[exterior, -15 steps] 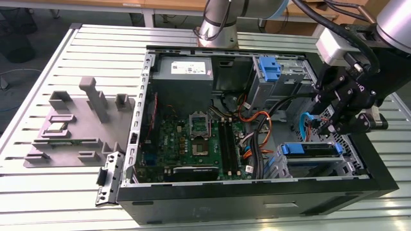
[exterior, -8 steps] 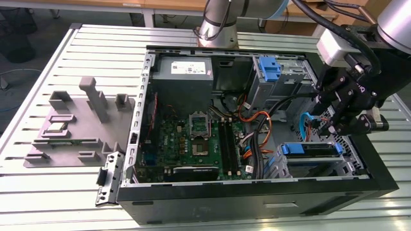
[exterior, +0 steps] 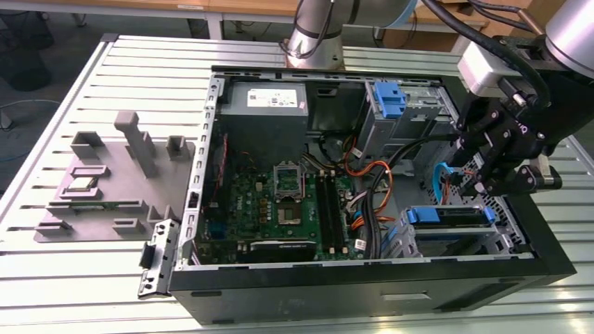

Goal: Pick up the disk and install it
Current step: 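Insert the first disk wire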

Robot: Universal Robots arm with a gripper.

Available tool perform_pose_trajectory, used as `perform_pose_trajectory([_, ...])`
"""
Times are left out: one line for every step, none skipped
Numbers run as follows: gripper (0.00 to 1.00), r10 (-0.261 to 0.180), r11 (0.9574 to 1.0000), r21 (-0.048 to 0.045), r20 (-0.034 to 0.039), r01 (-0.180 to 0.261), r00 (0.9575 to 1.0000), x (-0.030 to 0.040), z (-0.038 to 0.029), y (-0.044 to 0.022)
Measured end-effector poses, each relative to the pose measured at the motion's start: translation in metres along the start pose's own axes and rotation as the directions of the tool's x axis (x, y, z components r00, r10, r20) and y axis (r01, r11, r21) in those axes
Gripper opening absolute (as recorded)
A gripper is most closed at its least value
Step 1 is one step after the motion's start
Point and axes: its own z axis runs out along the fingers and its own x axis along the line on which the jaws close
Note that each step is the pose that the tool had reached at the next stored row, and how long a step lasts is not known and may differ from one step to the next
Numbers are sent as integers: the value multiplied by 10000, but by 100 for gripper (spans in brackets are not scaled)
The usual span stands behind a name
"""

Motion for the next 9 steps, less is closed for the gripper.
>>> perform_pose_trajectory([48, 0, 10000, 0, 0, 0, 10000, 0, 0, 0])
perform_pose_trajectory([48, 0, 10000, -1, 0, 0, 10000, 0, 0, -1])
perform_pose_trajectory([48, -2, 10000, -1, -1, 2, 10000, 1, -1, -9])
perform_pose_trajectory([48, -2, 10000, -2, -1, 2, 10000, 1, -1, -20])
perform_pose_trajectory([48, 0, 10000, -2, 0, 0, 10000, 1, -1, -31])
perform_pose_trajectory([48, 0, 10000, -8, 0, 0, 10000, 0, 0, -41])
perform_pose_trajectory([48, 1, 10000, -23, 3, -1, 10000, 0, 3, -50])
perform_pose_trajectory([48, 2, 10000, -37, 2, -2, 10000, 1, 13, -52])
perform_pose_trajectory([48, 6, 9999, -134, -4, -6, 10000, 4, 72, -58])
